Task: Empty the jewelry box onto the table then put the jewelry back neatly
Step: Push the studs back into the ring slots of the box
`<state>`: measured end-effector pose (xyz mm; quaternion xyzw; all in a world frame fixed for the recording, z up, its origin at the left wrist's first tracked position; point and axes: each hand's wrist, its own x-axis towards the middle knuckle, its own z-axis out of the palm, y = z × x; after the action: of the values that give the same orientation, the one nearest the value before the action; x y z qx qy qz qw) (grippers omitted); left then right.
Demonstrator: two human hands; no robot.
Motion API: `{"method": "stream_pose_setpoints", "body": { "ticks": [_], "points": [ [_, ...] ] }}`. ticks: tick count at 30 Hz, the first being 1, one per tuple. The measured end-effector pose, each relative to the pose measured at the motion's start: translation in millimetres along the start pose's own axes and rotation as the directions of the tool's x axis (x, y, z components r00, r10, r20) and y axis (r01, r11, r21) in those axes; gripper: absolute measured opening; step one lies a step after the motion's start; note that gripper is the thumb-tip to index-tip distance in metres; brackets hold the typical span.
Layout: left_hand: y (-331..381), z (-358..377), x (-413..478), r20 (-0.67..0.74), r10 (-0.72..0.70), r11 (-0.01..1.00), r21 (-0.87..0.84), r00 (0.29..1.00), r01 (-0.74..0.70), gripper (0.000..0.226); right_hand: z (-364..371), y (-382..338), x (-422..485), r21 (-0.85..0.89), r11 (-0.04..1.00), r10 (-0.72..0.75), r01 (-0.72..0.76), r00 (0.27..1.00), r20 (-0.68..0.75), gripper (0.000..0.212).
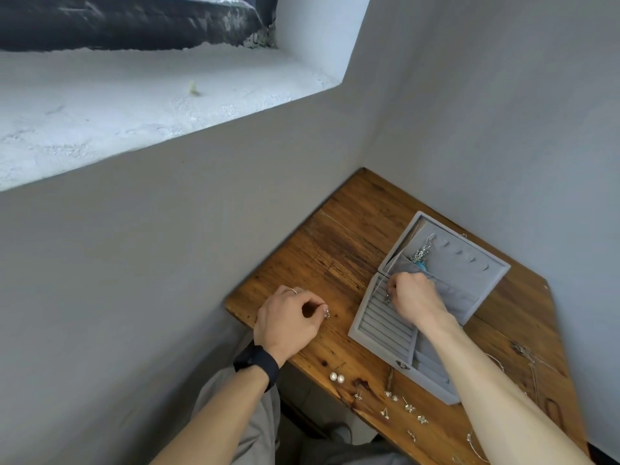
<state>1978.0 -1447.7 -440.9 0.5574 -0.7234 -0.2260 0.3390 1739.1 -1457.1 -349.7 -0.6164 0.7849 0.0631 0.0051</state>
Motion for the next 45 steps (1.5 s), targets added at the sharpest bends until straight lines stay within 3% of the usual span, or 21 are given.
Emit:
{"method": "stream_pose_setpoints", "body": {
  "ticks": [14,17,23,26,30,34,38,45],
  "points": [
    [-1,0,0,0.017,-0.01,1.0,-0.012,1.0,0.01,0.019,14,2,1,0.003,1.0,-0.004,0.004,0.992,-0.128,0.024],
    [-2,-1,0,0.027,-0.015,1.0,-0.009,1.0,0.015,0.018,12,6,-4,0.059,0.998,0.009,-0.002,0.992,-0.125,0.026],
    [-3,-3,-1,0.05,-0.02,1.0,0.007,0.999,0.02,0.016,16,33,-56,0.267,0.964,0.069,0.013,0.953,-0.296,0.021],
    [-2,-5,-1,0.092,-0.034,0.999,-0.03,0.995,0.037,0.013,40,53,-93,0.291,0.957,0.102,-0.002,0.939,-0.329,0.023],
    [3,-11,3,0.163,-0.038,0.985,-0.161,0.986,0.064,0.003,75,67,-114,0.273,0.959,0.134,-0.075,0.97,-0.202,0.045],
    [21,-15,14,0.231,0.126,0.983,-0.157,0.965,-0.091,0.003,90,62,-115,0.363,0.927,0.17,-0.097,0.97,-0.174,0.06],
    [57,-8,32,0.308,0.266,0.964,-0.07,0.914,-0.257,0.005,98,59,-118,0.377,0.921,0.192,-0.1,0.957,-0.216,0.058],
    [108,14,68,0.434,0.292,0.903,0.168,0.852,-0.395,0.009,103,60,-119,0.407,0.907,0.212,-0.105,0.95,-0.228,0.055]
  ]
}}
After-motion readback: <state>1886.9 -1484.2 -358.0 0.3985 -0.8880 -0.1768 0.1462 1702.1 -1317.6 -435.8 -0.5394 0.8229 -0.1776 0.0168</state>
